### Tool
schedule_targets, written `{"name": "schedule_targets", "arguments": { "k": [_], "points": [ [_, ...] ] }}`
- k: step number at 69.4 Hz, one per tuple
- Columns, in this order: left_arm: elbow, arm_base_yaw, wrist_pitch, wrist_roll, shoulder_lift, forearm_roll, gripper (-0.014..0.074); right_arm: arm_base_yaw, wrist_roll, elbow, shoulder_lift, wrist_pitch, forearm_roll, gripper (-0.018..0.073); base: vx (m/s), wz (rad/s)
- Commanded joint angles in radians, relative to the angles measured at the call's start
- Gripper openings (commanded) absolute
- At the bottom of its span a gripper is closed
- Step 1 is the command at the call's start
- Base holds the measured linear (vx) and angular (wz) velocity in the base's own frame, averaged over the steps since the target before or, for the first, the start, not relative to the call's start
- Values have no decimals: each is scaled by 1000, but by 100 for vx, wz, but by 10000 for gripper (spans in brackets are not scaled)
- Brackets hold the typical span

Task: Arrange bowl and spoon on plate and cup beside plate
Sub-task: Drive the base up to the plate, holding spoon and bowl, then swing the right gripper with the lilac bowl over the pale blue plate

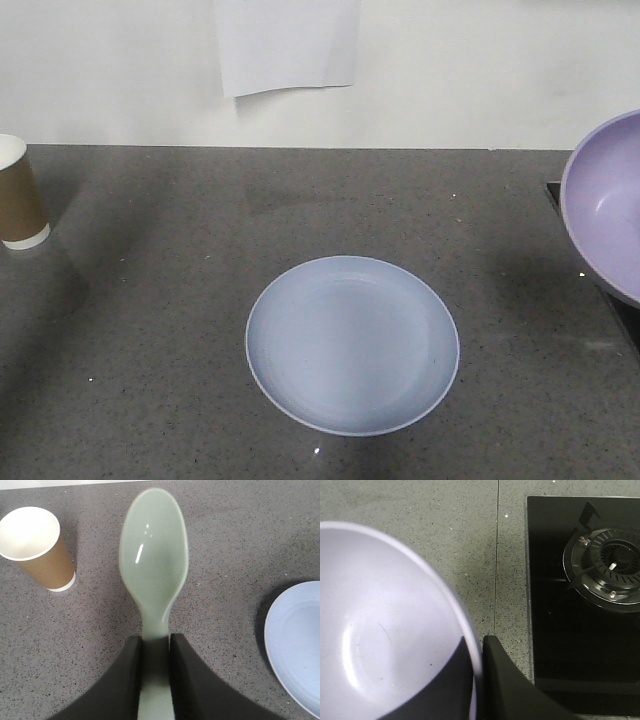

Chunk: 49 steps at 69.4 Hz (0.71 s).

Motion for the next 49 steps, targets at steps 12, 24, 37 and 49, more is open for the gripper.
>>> {"name": "schedule_targets", "arguments": {
  "k": [12,24,37,49],
  "points": [
    [-28,-6,-54,0,-24,2,-6,-5,-7,-28,-7,-58,-3,-3,0,0],
    [-28,-6,-54,0,-24,2,-6,-5,-7,-28,-7,-58,-3,-3,0,0],
    [-28,-6,-54,0,-24,2,-6,-5,-7,-28,-7,-58,-3,-3,0,0],
    [-28,-6,-54,0,-24,2,-6,-5,-7,-28,-7,-58,-3,-3,0,0]
  ]
}}
